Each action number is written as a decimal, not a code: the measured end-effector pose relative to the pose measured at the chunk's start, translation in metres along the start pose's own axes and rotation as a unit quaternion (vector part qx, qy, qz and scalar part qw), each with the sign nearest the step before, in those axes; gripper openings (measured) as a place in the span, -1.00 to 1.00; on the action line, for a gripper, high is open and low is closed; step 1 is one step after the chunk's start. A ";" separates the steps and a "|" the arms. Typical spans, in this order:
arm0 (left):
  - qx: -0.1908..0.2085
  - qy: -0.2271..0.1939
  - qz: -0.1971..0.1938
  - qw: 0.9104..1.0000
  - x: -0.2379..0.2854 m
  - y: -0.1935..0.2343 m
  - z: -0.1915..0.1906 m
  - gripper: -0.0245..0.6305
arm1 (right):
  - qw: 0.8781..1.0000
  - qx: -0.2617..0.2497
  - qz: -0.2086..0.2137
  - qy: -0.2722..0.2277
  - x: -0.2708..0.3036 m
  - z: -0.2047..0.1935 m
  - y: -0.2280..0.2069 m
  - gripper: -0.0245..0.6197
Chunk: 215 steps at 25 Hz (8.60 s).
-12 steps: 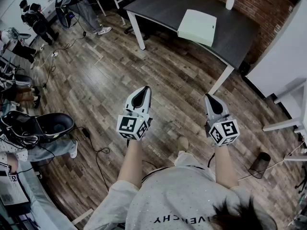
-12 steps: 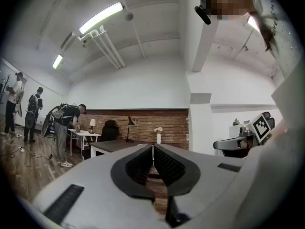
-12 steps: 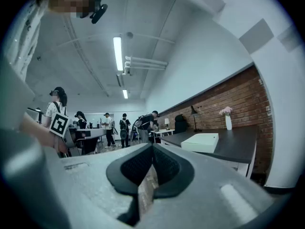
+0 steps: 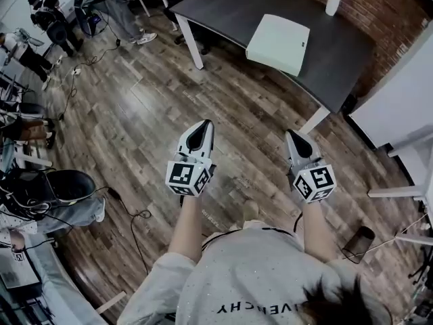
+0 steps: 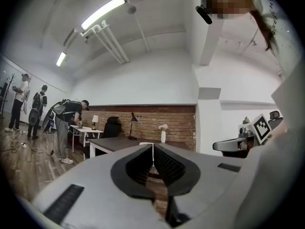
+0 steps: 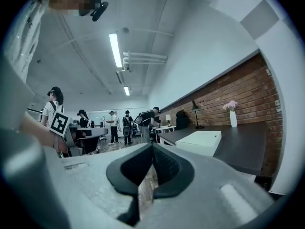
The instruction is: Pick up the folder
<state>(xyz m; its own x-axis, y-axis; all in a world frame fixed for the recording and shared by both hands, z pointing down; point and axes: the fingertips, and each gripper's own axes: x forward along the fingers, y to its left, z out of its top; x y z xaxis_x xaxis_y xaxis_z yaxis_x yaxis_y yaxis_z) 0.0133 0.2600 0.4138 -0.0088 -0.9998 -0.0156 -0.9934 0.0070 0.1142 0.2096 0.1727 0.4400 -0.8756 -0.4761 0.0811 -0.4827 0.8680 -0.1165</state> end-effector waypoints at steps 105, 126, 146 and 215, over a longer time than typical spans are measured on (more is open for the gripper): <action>-0.014 0.125 -0.209 0.970 0.445 0.148 -0.164 -0.92 | 0.682 0.669 -0.195 -0.224 0.403 -0.138 -0.285 0.39; -0.023 0.130 -0.193 0.972 0.433 0.155 -0.171 -0.92 | 0.701 0.654 -0.178 -0.223 0.393 -0.133 -0.272 -0.03; -0.038 0.095 -0.176 0.979 0.454 0.161 -0.127 -0.92 | 0.820 0.519 -0.178 -0.165 0.366 -0.081 -0.279 -0.06; -0.016 -0.009 -0.100 0.995 0.461 0.188 0.051 -0.92 | 0.973 0.045 -0.205 -0.096 0.337 0.124 -0.302 -0.07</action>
<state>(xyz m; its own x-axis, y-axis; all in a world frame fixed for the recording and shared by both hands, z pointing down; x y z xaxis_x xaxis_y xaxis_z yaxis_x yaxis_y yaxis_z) -0.1831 -0.1991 0.3771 0.1855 -0.9808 -0.0598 -0.9715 -0.1922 0.1385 0.0587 -0.2676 0.3794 -0.5919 -0.8047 -0.0453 -0.7837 0.5878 -0.2006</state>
